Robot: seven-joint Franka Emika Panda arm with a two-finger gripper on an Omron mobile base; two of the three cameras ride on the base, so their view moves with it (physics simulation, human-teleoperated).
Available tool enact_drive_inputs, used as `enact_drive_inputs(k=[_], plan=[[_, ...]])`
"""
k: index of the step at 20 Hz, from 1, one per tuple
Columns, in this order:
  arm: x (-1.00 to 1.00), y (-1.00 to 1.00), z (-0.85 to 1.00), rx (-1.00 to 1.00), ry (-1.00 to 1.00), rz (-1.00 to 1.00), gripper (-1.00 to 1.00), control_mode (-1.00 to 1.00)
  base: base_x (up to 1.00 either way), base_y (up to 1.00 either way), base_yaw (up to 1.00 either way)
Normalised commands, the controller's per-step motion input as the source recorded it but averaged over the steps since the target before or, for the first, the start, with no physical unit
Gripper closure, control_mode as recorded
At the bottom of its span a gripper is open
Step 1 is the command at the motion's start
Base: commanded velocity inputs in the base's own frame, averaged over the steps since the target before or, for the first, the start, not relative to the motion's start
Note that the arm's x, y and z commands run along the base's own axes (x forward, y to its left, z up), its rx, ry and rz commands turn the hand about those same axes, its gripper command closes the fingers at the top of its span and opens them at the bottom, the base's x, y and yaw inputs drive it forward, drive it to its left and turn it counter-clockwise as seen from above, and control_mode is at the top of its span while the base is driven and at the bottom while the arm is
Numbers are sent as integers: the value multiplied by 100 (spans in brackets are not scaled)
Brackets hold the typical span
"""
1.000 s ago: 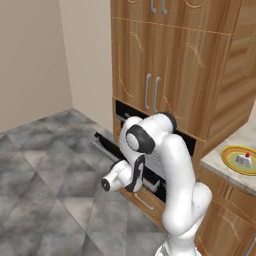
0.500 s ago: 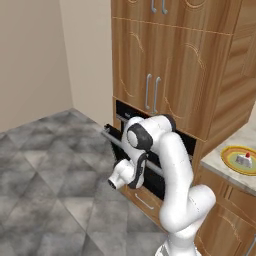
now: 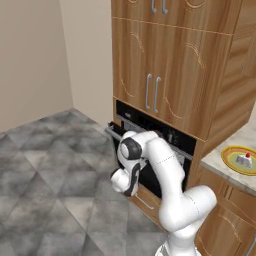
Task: Take the baked cake out of the oven and place it on the plate for cooling. Then close the oven door.
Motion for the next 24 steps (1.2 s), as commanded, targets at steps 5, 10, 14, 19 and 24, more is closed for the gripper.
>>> enact_drive_inputs(k=[5,10,14,19,24], plan=[[63,-20,0,-47,-17,-17,-100,-100,0,0,0],[76,-38,0,-36,-13,-11,-100,-100,0,0,0],[83,-46,0,-28,-7,-9,-100,-100,0,0,0],[65,-40,0,-23,-4,-6,-100,-100,0,0,0],[45,-32,0,-21,-3,-4,-100,-100,0,0,0]])
